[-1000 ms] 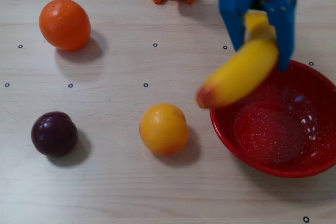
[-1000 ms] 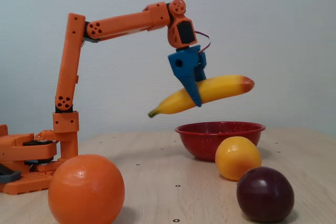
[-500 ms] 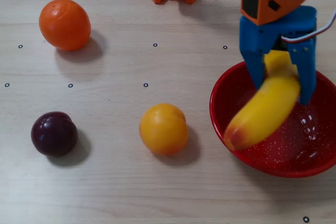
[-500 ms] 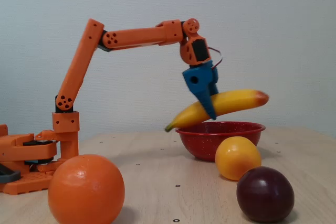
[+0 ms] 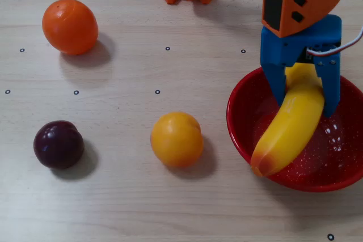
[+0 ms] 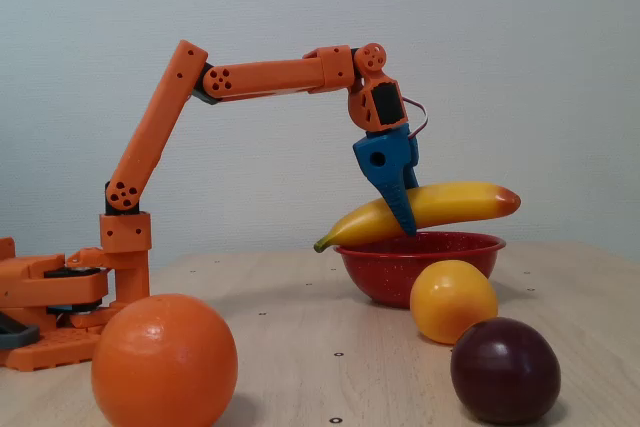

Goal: Put banana in the red bowl.

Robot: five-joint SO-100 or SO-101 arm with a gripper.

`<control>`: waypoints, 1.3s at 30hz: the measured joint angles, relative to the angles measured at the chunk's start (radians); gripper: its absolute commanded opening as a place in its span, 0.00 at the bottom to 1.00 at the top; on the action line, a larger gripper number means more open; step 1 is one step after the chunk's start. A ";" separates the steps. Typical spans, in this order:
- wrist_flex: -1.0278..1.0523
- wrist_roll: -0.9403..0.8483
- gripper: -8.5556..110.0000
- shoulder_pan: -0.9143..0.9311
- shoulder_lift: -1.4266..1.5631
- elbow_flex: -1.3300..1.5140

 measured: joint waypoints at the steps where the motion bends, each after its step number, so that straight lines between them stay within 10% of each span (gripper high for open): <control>1: 0.002 -0.008 0.07 0.000 0.000 0.000; 20: 0.084 -0.066 0.33 -0.005 -0.035 -0.034; 39: 0.083 0.032 0.07 -0.003 -0.023 -0.089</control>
